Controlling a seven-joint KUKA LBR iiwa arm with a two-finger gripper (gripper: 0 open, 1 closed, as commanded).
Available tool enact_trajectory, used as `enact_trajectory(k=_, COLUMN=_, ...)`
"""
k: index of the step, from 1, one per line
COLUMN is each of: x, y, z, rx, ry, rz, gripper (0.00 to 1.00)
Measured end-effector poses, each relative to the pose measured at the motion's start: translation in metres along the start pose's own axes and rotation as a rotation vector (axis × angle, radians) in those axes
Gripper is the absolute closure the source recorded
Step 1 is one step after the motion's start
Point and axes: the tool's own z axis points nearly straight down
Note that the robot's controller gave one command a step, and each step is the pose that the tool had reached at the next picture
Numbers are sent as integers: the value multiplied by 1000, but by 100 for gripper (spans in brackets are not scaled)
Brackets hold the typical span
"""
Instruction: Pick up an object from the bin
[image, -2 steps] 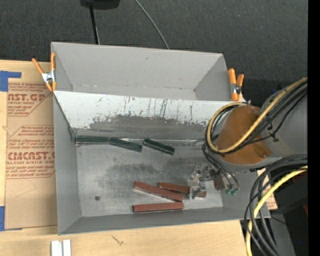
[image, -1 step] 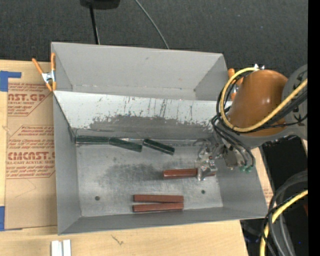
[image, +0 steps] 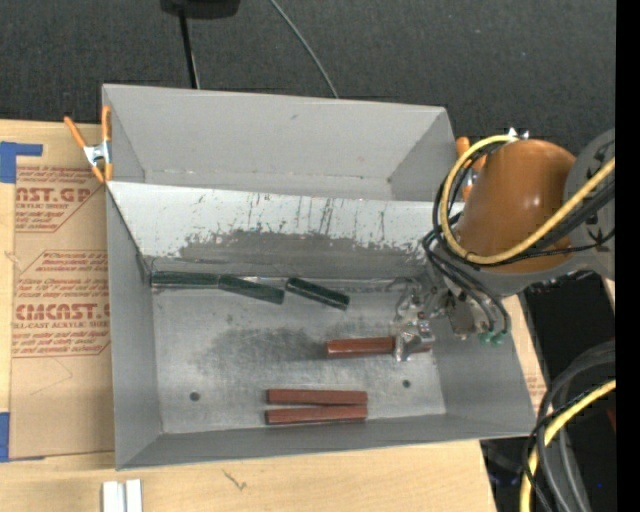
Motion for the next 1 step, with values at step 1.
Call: enact_trajectory(k=1, x=0, y=0, z=0, rx=0, ry=0, rz=-1, gripper=100)
